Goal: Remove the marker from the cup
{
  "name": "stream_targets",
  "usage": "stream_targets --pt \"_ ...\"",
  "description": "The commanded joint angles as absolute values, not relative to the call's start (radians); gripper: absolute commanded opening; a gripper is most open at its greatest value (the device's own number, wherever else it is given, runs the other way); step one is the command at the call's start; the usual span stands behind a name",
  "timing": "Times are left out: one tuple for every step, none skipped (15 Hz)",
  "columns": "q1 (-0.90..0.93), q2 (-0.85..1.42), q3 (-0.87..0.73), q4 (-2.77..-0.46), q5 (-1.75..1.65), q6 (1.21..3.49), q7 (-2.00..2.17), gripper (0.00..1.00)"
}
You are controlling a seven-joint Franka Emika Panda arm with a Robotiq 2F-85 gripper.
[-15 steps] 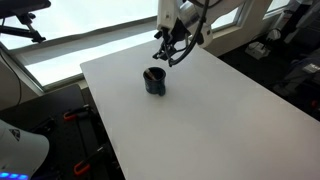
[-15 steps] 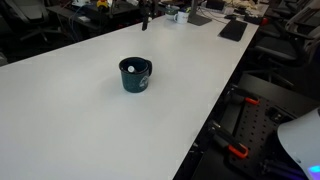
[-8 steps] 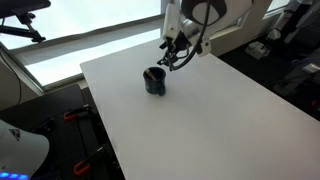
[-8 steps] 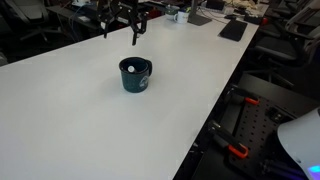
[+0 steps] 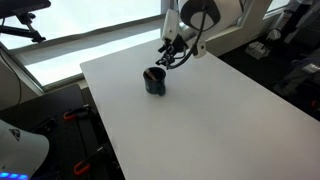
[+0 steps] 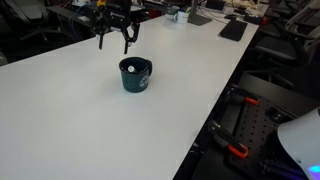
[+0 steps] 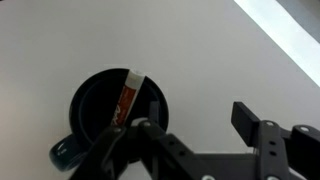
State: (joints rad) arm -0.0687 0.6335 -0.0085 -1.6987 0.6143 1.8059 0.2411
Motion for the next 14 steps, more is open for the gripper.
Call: stream_targets --pt "-0.051 0.632 -0.010 -1.713 0.626 1.839 0.293 0.76" --pt "-0.049 0.630 -0.010 -1.720 0.628 1.846 0.299 0.74" --pt "-0.047 0.625 -0.010 -1.733 0.628 1.857 0.303 0.75" --pt "-0.044 0.619 -0.013 -1.747 0.625 1.870 0.307 0.81" --pt "-0.043 0.613 -0.013 -1.761 0.622 1.870 0.310 0.80" --pt "-0.043 0.609 -0.014 -1.773 0.622 1.874 0.311 0.81" --pt "-0.044 0.606 -0.014 -1.785 0.623 1.876 0.310 0.80" --pt "-0.045 0.605 -0.014 -1.794 0.623 1.872 0.309 0.79" --pt "-0.044 0.599 -0.015 -1.809 0.624 1.876 0.311 0.77" --pt "-0.044 0.593 -0.016 -1.822 0.625 1.877 0.310 0.80" --pt "-0.044 0.584 -0.016 -1.840 0.626 1.880 0.307 0.80" --pt "-0.045 0.577 -0.017 -1.854 0.627 1.882 0.306 0.82" --pt "-0.045 0.568 -0.018 -1.869 0.628 1.885 0.306 0.80" --pt "-0.045 0.558 -0.019 -1.884 0.629 1.891 0.307 0.81"
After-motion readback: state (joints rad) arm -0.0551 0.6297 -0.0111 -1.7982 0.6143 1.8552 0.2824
